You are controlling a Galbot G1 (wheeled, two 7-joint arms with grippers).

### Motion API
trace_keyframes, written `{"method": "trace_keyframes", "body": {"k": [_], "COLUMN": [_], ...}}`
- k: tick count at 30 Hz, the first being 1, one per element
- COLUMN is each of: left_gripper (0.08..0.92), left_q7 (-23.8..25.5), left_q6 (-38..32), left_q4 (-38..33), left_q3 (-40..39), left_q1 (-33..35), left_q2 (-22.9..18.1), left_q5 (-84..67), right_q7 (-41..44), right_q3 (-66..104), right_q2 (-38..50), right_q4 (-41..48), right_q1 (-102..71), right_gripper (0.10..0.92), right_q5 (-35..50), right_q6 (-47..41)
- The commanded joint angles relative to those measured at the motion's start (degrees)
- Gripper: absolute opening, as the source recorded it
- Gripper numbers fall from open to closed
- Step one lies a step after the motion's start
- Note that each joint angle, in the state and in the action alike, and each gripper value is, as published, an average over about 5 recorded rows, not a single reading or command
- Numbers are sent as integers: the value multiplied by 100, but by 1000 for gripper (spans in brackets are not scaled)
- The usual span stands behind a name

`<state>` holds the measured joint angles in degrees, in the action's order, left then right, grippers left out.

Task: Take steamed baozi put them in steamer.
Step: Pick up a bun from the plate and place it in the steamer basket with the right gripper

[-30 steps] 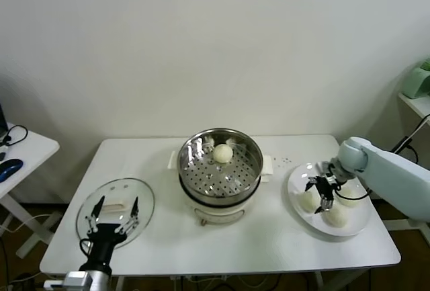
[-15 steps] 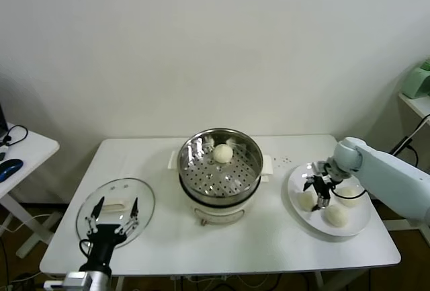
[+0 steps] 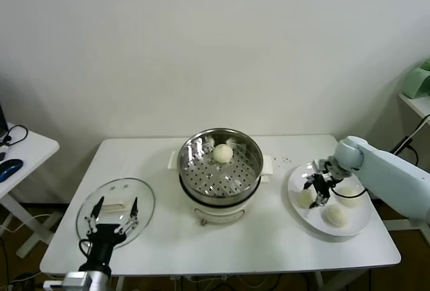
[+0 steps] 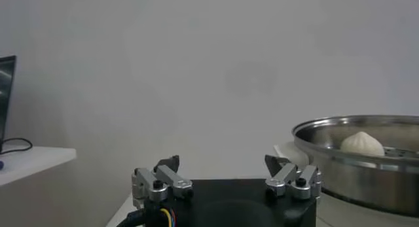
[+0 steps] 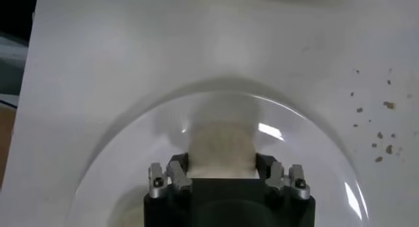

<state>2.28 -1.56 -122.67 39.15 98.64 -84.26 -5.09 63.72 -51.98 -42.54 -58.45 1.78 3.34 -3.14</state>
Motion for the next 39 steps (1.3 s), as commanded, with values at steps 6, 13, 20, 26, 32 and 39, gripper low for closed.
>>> {"method": "trace_keyframes", "body": {"k": [6,13,20,26,32,39], "left_gripper": [823,823,823,823,823,823], "left_q7": [0,4,-1,-57,-76,-63], "left_q6": [9,2,52,172,226,204], "left_q4": [-93,-148,-221,-287,-367,-467], "left_q3": [-4,-31,-102,-181,-187,-110], "left_q1": [42,72,13,-30,-34,115], "left_q2": [5,2,4,-15,-45,12], "left_q5": [-2,16,122,222,265,251], "right_q7": [14,48,-81,-243,-457,-533], "right_q3": [-1135,-2455,-3114,-3119,-3060,-3173], "right_q2": [119,-466,-1333,-2124,-2936,-3491], "right_q4": [-142,-22,-24,7,36,116], "right_q1": [1888,3672,4609,4558,4064,3469], "right_gripper": [653,653,653,653,653,653], "right_q5": [1449,2997,4722,5077,5085,4946], "right_q6": [-165,-432,-877,-1073,-1188,-1244]}}
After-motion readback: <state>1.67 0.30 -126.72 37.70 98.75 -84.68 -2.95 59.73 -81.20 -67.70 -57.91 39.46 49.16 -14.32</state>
